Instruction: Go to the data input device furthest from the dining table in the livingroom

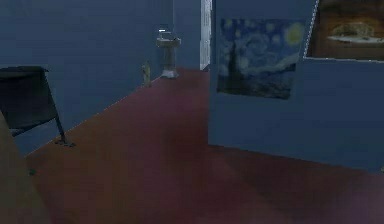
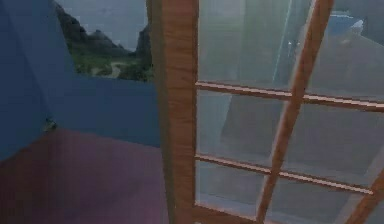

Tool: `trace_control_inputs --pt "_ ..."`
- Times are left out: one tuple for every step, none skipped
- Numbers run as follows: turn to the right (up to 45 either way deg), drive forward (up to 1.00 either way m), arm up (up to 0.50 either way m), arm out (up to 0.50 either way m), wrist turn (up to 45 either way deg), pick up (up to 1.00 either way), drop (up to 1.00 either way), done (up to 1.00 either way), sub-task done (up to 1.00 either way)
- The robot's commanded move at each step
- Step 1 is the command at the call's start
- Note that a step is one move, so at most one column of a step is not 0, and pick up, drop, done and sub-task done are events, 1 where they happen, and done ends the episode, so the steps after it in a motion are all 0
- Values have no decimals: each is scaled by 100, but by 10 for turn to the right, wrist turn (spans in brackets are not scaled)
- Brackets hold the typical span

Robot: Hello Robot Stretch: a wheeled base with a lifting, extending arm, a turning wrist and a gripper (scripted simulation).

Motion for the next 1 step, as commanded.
trace_control_inputs --pt "-30 0 0 0 0 0 0 0 0"
